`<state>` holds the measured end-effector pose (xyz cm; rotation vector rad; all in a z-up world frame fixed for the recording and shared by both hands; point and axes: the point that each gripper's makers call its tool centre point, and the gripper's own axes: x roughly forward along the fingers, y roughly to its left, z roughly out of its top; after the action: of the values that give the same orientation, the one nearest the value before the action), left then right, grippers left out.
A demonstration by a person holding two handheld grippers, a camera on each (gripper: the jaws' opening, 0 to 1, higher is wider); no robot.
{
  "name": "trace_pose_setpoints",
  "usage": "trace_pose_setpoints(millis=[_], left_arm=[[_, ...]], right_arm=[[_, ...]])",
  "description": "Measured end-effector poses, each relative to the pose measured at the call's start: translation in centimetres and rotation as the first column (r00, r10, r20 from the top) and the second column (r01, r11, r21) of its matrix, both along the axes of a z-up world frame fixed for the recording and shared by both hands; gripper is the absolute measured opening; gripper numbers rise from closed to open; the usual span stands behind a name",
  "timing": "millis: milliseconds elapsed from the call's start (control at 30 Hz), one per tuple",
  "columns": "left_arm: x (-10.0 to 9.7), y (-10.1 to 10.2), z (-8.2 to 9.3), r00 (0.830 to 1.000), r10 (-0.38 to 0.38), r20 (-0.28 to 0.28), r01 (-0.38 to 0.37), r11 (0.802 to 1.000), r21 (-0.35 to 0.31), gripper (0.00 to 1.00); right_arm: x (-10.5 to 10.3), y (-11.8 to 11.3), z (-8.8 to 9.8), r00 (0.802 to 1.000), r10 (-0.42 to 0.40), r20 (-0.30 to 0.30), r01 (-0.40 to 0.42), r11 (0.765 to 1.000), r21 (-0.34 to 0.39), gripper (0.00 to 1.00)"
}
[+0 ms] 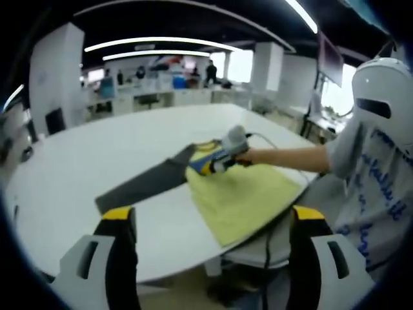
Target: Fold the garment on the visible template until the final outline fits inside the template.
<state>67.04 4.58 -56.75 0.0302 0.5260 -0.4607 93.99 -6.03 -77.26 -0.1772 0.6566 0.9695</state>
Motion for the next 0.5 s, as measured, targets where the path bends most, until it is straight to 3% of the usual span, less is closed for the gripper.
trace_pose_setpoints(millis=[200,500], left_arm=[[-0.1,0.0,0.2,1.000,0.002,0.006,-0.002,1.000,-0.003,0.94],[-0.1,-0.3,0.5,1.000,-0.006,0.017,0.006,1.000,0.004,0.94]], right_arm=[[0.1,0.1,-0.1,1.000,-0.013,-0.001,0.013,1.000,0.009,0.07],[-0.8,-0.1,1.6,1.000,0.002,0.000,-0.002,0.999,0.033,0.13]])
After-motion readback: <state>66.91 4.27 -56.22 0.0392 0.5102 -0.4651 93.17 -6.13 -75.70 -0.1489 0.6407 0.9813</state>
